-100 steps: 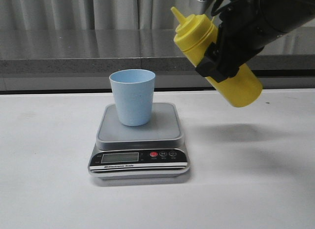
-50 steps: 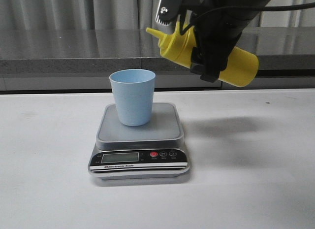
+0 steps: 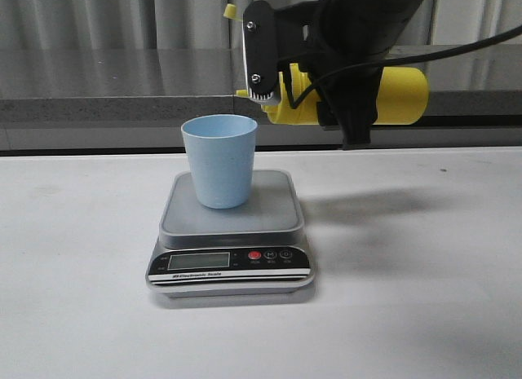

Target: Pour seasoning into cup on scale with both arms

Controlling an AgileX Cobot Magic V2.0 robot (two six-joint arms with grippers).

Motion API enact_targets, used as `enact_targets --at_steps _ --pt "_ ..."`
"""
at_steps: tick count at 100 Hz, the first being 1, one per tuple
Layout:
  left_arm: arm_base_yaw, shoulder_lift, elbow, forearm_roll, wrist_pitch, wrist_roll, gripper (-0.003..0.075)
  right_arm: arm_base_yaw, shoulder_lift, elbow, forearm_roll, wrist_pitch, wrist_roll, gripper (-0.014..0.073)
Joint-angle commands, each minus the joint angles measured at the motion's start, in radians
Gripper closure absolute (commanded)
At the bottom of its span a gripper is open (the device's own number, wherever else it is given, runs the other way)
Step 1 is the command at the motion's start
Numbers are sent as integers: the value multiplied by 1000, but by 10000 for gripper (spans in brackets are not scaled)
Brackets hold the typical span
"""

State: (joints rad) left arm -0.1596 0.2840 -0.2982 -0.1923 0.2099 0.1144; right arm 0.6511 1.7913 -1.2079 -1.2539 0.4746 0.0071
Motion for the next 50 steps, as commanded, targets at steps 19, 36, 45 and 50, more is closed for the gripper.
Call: enact_targets --at_steps 19,36,45,50 --pt "3 6 -30 -11 -79 -7 740 0 -49 -35 -179 7 -7 361" --pt "3 6 -30 -11 -79 -7 740 16 -49 -35 -211 6 -7 361" --pt "3 6 -30 -11 -79 -7 740 31 -49 -35 -228 4 -7 361" --pt "3 6 -30 -11 -79 -7 740 37 -49 -35 -241 4 -7 361"
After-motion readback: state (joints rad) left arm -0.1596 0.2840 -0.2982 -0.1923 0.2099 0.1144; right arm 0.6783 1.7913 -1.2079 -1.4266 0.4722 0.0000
